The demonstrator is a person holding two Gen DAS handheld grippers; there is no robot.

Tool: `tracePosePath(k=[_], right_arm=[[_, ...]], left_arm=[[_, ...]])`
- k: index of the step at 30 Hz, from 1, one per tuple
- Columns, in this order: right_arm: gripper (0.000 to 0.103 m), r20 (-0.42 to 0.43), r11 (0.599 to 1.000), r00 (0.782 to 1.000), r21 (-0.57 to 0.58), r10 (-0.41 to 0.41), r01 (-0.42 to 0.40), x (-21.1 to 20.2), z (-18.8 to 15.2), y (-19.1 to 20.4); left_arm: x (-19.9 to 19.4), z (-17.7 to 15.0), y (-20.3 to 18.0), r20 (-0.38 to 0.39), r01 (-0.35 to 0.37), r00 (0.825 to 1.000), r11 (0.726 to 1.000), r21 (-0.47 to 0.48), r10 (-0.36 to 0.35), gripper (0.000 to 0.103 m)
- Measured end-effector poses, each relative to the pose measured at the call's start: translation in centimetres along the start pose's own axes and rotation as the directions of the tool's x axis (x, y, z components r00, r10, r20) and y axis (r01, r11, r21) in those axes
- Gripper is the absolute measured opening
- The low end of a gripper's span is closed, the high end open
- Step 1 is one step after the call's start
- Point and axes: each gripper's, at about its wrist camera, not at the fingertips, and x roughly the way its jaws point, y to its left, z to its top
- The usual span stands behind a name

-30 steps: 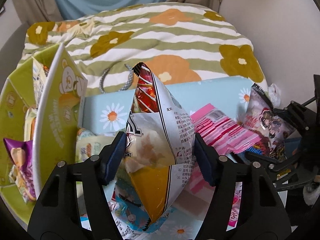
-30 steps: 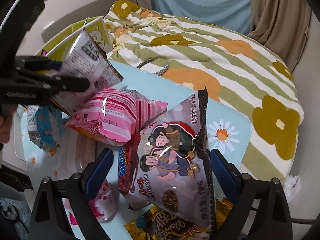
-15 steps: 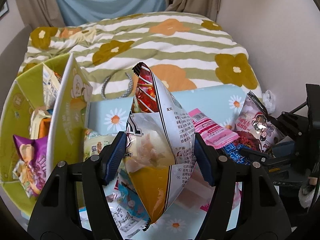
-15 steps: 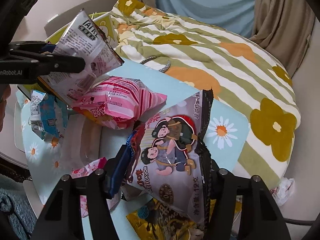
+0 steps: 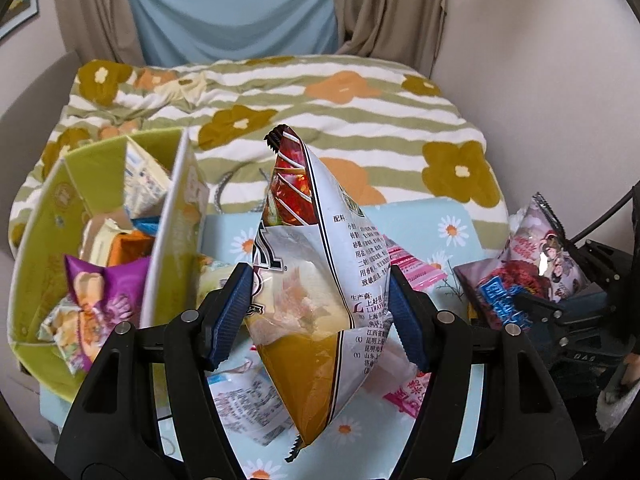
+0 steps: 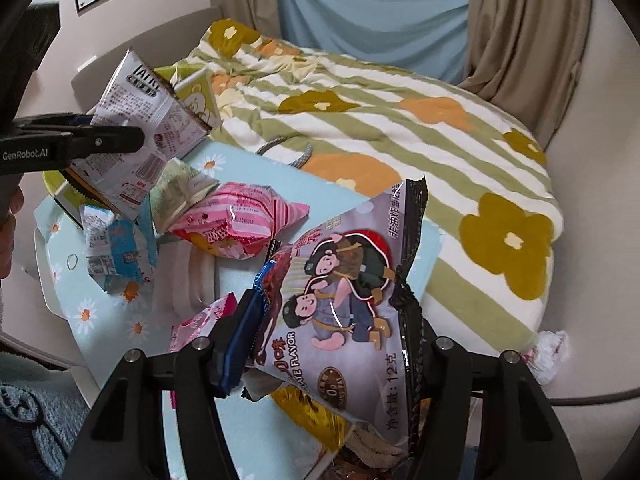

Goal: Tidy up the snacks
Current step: 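Grasp the white-orange chip bag with the left gripper while the right grasps the cartoon-printed bag, then carry both bags over the yellow box and release them inside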

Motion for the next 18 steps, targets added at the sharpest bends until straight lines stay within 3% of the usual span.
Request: tracePosePath(k=[9, 18], right_arm=[[0.058, 0.063, 0.999, 0.997, 0.042, -0.034, 0.032, -4.3, 2.8, 1.9], [0.058, 0.170, 0.999, 0.984, 0.019, 0.045, -0.049, -4.4, 10.7, 9.2]], left_arm=[[-5.3, 0.6, 4.0, 0.085, -0.011, 0.996, 1.000, -0.019, 0.013, 0.066], [-7.8, 2.1, 13.2, 0.112, -0.075, 0.990, 0.995, -0.062, 0.082, 0.066]])
